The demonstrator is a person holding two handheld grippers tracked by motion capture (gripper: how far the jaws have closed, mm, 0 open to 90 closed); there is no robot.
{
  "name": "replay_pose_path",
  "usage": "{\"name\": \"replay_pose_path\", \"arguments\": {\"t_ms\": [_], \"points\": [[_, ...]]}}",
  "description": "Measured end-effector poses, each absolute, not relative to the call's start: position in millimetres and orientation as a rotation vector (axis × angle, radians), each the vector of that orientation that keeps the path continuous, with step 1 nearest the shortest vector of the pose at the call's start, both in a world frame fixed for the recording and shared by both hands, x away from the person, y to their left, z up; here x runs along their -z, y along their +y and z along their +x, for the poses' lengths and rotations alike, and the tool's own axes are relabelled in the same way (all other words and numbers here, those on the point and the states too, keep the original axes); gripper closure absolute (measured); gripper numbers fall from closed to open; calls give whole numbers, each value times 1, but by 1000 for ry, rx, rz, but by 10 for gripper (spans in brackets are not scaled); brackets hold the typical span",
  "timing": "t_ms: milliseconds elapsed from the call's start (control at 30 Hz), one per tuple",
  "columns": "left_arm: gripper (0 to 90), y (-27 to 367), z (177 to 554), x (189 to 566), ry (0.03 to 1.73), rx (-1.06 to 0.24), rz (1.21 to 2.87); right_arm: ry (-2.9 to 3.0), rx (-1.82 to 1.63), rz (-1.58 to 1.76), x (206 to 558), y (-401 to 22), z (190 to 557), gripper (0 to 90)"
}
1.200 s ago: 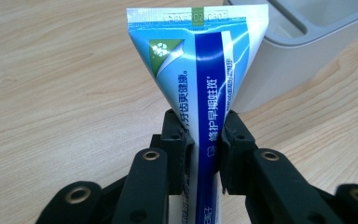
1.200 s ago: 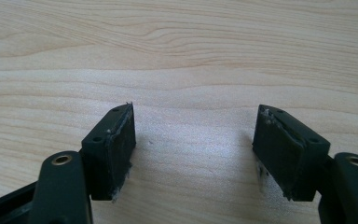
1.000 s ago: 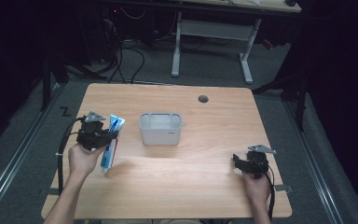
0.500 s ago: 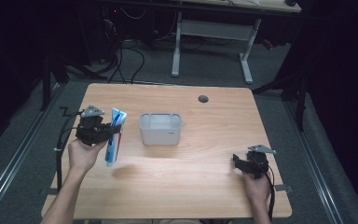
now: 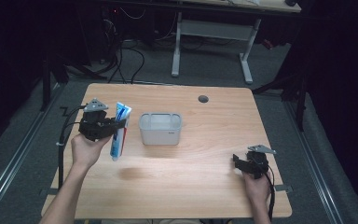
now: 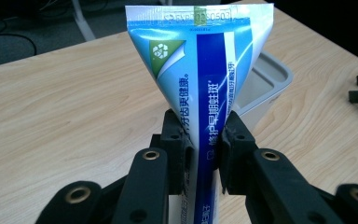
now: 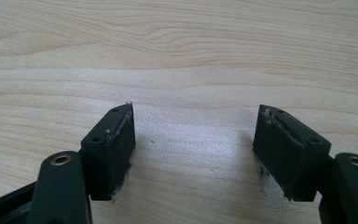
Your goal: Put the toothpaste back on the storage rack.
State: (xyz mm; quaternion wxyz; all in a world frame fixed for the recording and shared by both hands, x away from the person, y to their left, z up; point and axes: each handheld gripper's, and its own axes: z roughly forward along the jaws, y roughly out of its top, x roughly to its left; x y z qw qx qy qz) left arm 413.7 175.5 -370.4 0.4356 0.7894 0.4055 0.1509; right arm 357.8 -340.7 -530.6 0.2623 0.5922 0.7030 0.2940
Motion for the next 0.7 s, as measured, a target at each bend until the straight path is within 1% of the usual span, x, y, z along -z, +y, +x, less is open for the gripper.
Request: {"name": "replay_pose_path", "arguments": {"t_ms": [333,433,633,700], "points": [[751,169,415,357,974,-376,1943,1904,-796,1601,531,-341,358,293],[751,163,416,353,963,-408,1965,1904,-796,1600,531,-341,358,293],[751,158,417,348,943,-382,1945,1907,-798,1599,531,-341,358,290],[751,156,418,345,937,-391,1945,1909,-797,1597,531,-341,358,290]]}}
